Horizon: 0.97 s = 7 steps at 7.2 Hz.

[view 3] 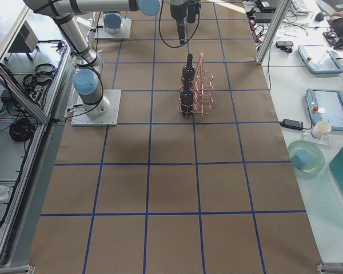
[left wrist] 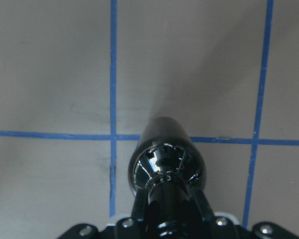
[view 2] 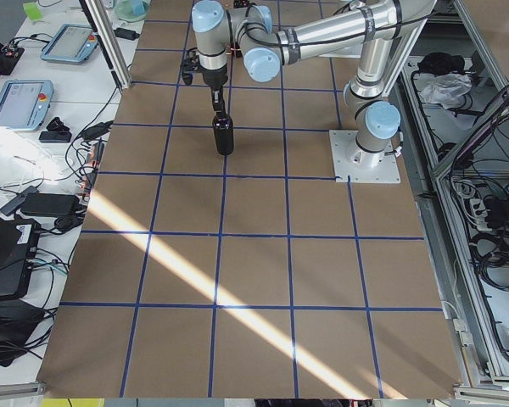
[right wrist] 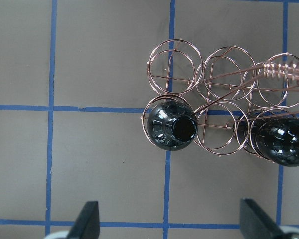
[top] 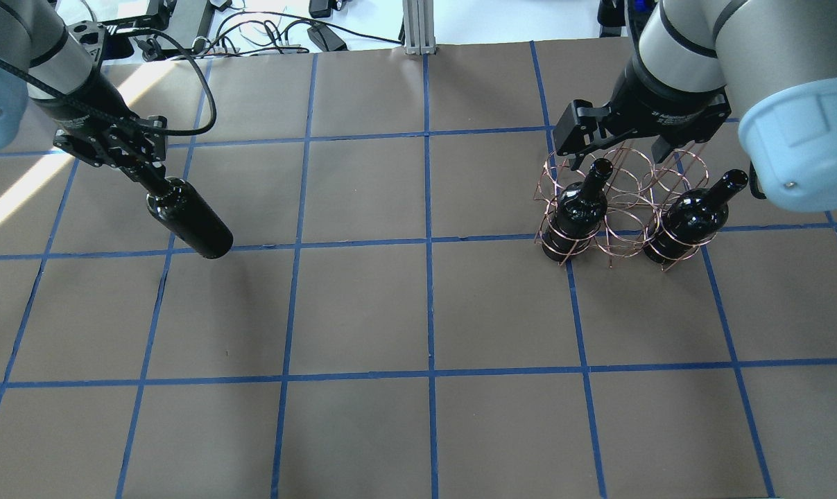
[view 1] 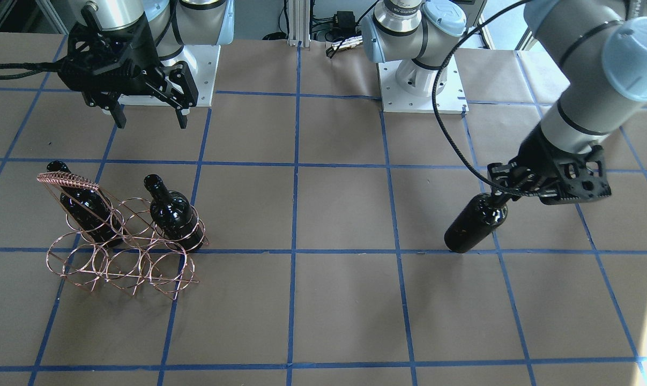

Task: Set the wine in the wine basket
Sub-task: 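Lift the bottle with the left gripper and carry it toward the table center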

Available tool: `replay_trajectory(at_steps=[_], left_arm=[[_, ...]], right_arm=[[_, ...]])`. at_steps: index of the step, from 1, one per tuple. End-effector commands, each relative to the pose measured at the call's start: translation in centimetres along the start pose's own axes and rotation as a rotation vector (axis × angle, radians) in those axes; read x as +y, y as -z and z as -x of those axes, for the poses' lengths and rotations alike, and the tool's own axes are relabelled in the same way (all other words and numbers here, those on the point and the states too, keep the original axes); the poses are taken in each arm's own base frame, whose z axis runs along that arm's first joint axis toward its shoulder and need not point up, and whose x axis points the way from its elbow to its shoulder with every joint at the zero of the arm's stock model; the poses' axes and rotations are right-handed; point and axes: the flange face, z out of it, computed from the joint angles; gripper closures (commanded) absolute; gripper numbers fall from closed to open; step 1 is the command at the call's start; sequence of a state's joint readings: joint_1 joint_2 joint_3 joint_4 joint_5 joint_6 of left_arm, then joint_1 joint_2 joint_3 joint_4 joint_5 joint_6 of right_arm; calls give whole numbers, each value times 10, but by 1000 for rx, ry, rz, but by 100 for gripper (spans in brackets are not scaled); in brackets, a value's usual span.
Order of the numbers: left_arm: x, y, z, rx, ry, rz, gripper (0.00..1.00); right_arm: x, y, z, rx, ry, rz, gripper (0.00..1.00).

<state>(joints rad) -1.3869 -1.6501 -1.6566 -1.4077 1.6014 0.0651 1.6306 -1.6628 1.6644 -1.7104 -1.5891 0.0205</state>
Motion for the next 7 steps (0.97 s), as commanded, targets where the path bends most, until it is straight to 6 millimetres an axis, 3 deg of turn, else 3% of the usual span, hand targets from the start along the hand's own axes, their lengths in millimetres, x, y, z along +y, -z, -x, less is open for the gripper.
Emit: replay_trajectory(at_steps=[1,3,4,6,7], left_arm=[[55,10,-111,8,125,-60,100],[93,2,-198,27,226,-60,100],[111,-3,-226,30,240,-58,100],[138,-3,-261,58,267,-44,100],[139,-9,-267,57,273,-38,100]], right_arm=[[0,0,0,0,1,0,0],[0,0,-1,0,11,0,0],[0,0,-1,2,11,0,0],[0,0,-1,2,11,0,0],[0,0,-1,2,11,0,0]])
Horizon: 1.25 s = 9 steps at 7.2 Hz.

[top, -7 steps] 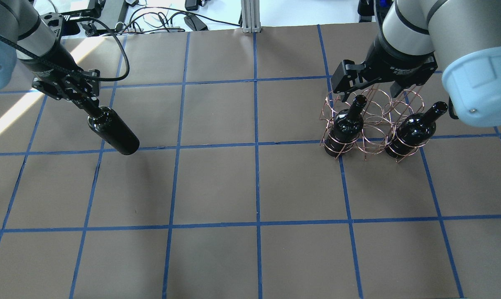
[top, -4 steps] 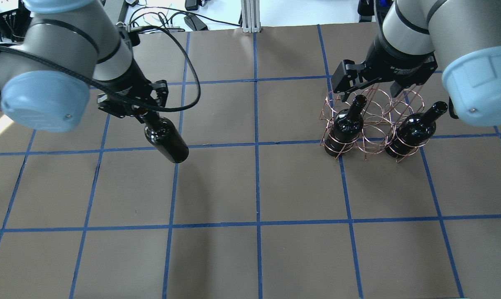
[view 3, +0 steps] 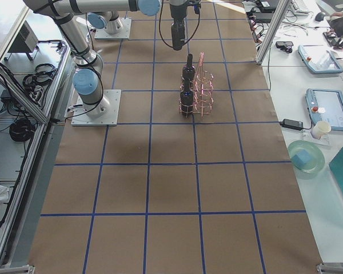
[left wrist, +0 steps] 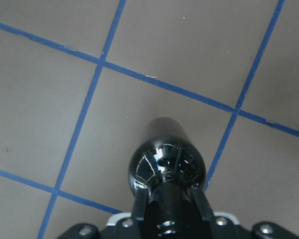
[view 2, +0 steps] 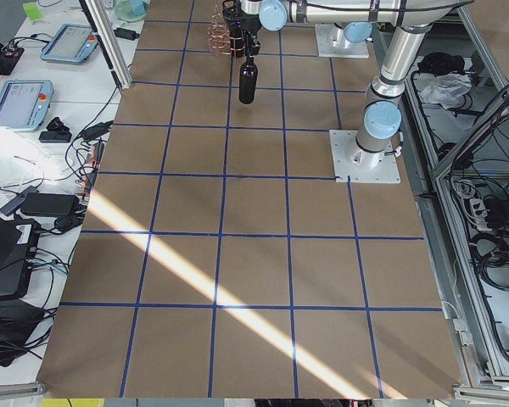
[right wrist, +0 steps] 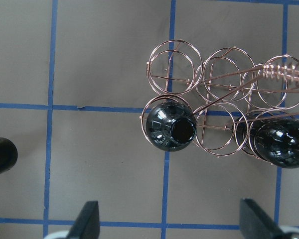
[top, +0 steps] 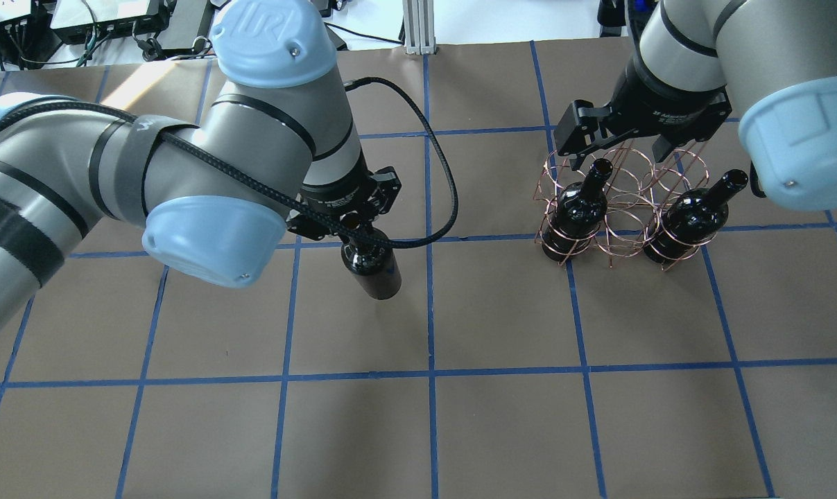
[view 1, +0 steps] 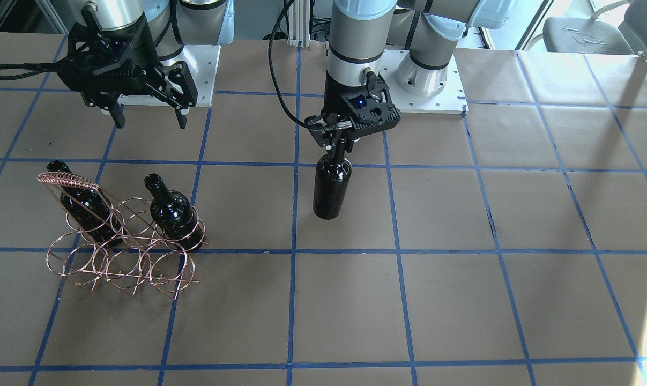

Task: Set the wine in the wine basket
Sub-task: 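Lift the bottle with the left gripper and carry it toward the table center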

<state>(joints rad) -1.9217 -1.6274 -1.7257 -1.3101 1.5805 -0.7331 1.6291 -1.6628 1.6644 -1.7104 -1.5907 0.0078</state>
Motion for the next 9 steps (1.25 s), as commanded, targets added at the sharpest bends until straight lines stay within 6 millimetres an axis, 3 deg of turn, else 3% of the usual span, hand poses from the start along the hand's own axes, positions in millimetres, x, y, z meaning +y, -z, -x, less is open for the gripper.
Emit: replay_trajectory(at_steps=[1,4,5,7,9], left_arm=[[12,-10,-14,5,24,22,100],[20,-15,-21,0,12,30,96],[22,-17,-23,-3,7,36,70],[21,-22,-25,-10,-3,41,5],[19,-13,-28,10,-12,23,0]], right_arm=[[0,0,0,0,0,0,0],[0,0,0,5,2,0,0],[1,2,-1,11,2,-3,0],[-1,7,-1,13,1,-21,0],[8,25,1,-5,2,-57,0]])
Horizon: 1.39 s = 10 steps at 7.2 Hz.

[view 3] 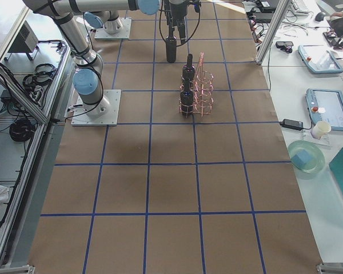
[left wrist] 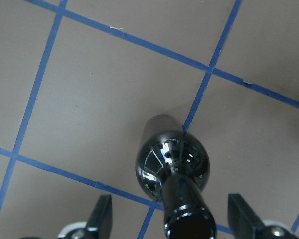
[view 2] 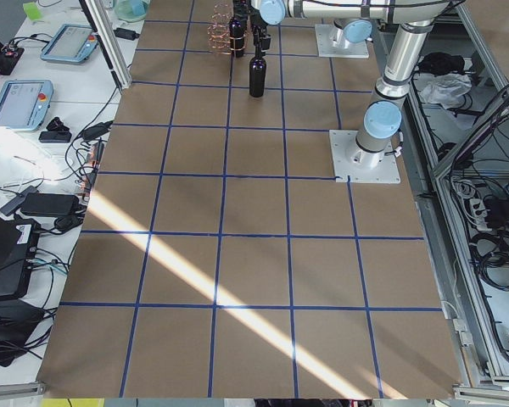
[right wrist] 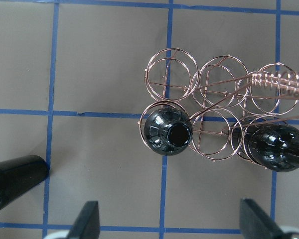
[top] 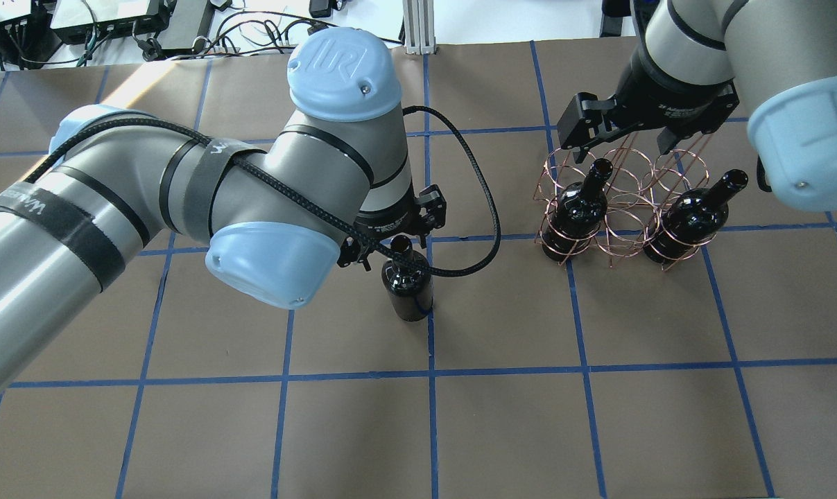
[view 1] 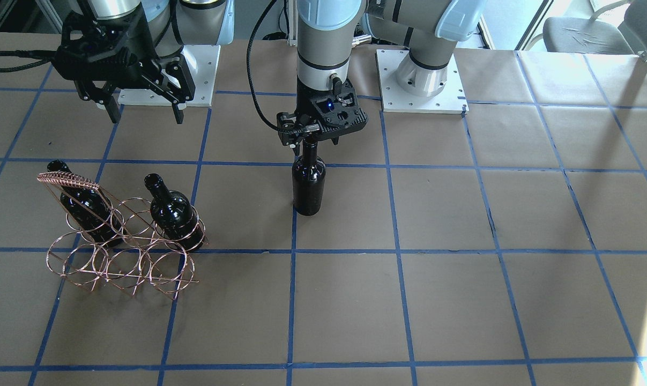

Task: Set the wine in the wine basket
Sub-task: 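Stand the bottle upright, open the left gripper and withdraw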

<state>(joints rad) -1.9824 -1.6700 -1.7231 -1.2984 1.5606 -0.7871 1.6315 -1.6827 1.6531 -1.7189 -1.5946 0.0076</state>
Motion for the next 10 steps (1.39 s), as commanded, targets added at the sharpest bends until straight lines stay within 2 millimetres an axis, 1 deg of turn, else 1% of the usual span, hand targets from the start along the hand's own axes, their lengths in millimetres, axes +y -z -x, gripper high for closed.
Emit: replay_trajectory(at_steps=[1,2,3,4,5,6,7,8,9,10], left_arm=[[-6,23,-4,54,-11,-56,0],[-12,54,-2,106,-6,-109,0],[-20,79,-2,132,1,-142,0],[-37,102,5,145,-76,-182,0],[-46,122,18,126,-165,-202,0],[-55,146,39,114,-187,-200,0],[-75,157,70,71,-282,-166,0],[-88,168,105,30,-368,-117,0],[-102,185,134,9,-470,-119,0],[-117,188,157,0,-582,-119,0]], right_arm=[[4,9,0,-4,0,-13,0],[4,5,1,-9,-1,-2,0],[2,0,1,-6,1,7,0],[1,-1,0,-1,-1,7,0],[2,1,-2,11,-1,3,0],[2,4,-1,1,-4,-5,0],[1,-2,-2,7,-14,15,0],[4,-3,-1,-4,-15,39,0],[11,-1,19,-14,11,41,0],[22,-6,67,-20,0,42,0]])
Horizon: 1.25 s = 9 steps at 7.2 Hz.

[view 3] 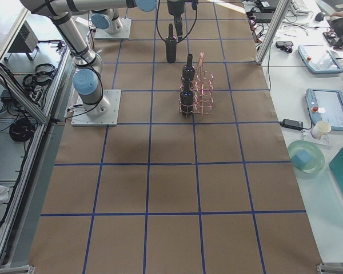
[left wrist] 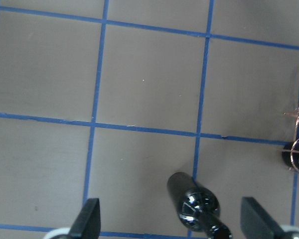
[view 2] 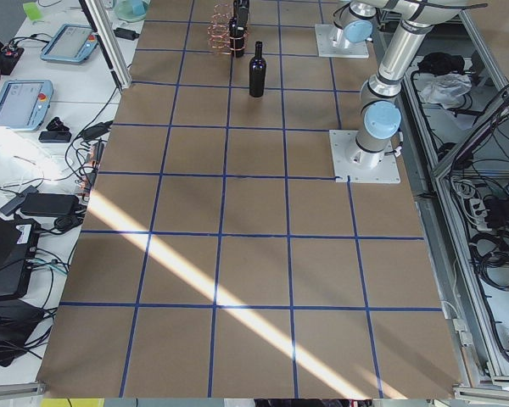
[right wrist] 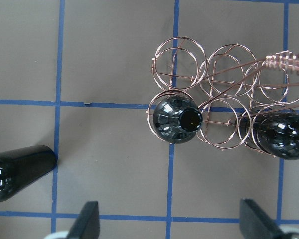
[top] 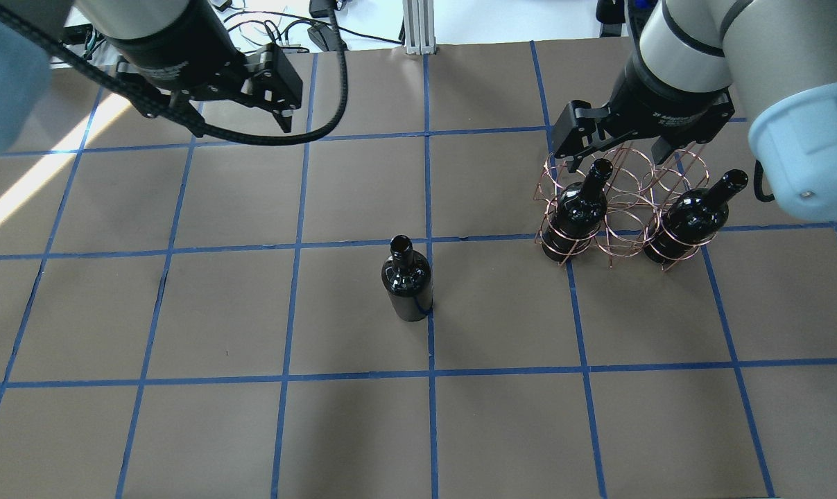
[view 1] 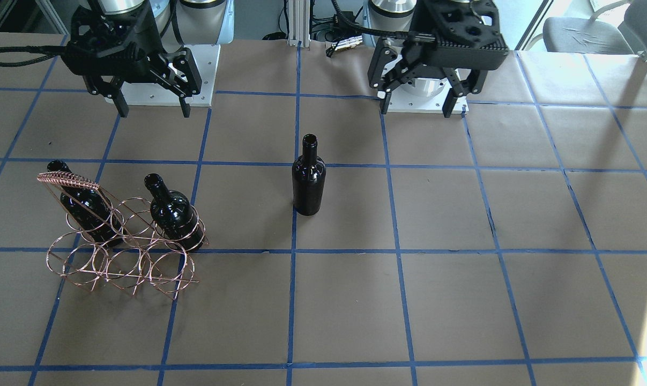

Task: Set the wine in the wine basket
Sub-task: 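Move the right gripper over the standing bottle and grasp its neck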

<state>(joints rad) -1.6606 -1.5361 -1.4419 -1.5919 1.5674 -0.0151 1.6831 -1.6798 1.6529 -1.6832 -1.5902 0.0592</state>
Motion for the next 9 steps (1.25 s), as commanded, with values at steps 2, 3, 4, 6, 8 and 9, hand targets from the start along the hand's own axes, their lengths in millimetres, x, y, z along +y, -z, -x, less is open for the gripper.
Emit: replay_trajectory(at_steps=[2,3,4,6,8,9], left_arm=[[-7,12,63,-21,-116,-6,0],[-5,9,66,-23,-106,-1,0],[-5,4,64,-23,-111,8,0],[0,6,67,-27,-105,12,0],[5,1,66,-21,-104,19,0],[5,0,65,-20,-92,17,0]], right_arm=[[27,-20,115,-24,-117,4,0],[27,-26,154,-26,-137,13,0],[36,-37,205,21,-144,6,4],[36,-63,241,52,-98,1,4],[39,-77,240,50,-70,11,4],[39,-94,238,19,-73,34,4]])
